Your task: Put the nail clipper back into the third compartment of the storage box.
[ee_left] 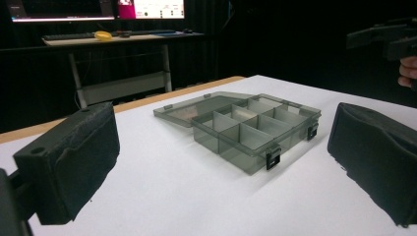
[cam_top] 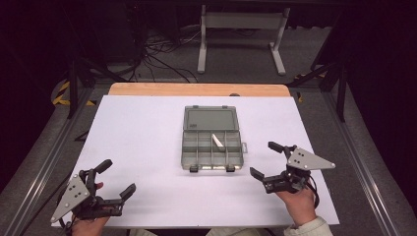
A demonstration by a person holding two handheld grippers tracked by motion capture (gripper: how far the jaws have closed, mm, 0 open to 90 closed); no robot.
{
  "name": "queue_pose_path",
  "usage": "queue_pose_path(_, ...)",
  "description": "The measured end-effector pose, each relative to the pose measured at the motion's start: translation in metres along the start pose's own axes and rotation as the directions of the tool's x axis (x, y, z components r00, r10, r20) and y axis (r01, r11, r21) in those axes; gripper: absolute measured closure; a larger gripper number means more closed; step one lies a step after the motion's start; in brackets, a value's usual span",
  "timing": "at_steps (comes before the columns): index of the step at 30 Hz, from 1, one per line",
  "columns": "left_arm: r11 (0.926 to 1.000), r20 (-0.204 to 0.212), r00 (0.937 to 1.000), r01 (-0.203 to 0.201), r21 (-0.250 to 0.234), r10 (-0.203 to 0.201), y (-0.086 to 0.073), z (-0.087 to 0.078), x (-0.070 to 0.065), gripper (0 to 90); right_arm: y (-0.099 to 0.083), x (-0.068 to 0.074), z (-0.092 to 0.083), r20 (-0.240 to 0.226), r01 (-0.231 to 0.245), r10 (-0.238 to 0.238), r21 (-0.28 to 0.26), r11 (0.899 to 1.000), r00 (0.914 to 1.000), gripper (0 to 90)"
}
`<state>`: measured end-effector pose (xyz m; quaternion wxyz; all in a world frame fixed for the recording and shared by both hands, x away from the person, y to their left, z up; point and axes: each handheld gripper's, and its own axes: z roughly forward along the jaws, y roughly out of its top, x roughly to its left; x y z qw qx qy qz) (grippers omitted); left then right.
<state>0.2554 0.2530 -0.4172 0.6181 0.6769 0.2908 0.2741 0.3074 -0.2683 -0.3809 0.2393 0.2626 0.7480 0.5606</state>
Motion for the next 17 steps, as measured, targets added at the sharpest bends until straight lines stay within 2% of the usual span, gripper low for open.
queue_pose_path(6,1.0000,0.001,1.0000,-0.002,-0.004,0.002,-0.001,0.000,0.000,0.2,-0.026,0.001,-0.008,0.034,-0.006,0.006,-0.004,1.000,0.9994,0.5)
queue_pose_path(9,1.0000,0.006,1.0000,-0.002,-0.001,0.002,-0.001,0.000,0.000,0.2,-0.037,0.001,-0.010,0.020,-0.013,0.013,-0.014,1.000,0.9997,0.5)
queue_pose_path(12,1.0000,0.008,1.0000,-0.003,-0.001,0.003,-0.001,0.000,0.000,0.2,-0.042,0.001,-0.008,0.026,0.003,-0.003,-0.001,1.000,0.9997,0.5)
queue_pose_path(17,1.0000,0.004,1.0000,0.004,0.000,-0.004,-0.002,0.001,0.001,0.1,-0.044,0.001,-0.006,0.029,-0.006,0.006,0.006,1.000,0.9996,0.5)
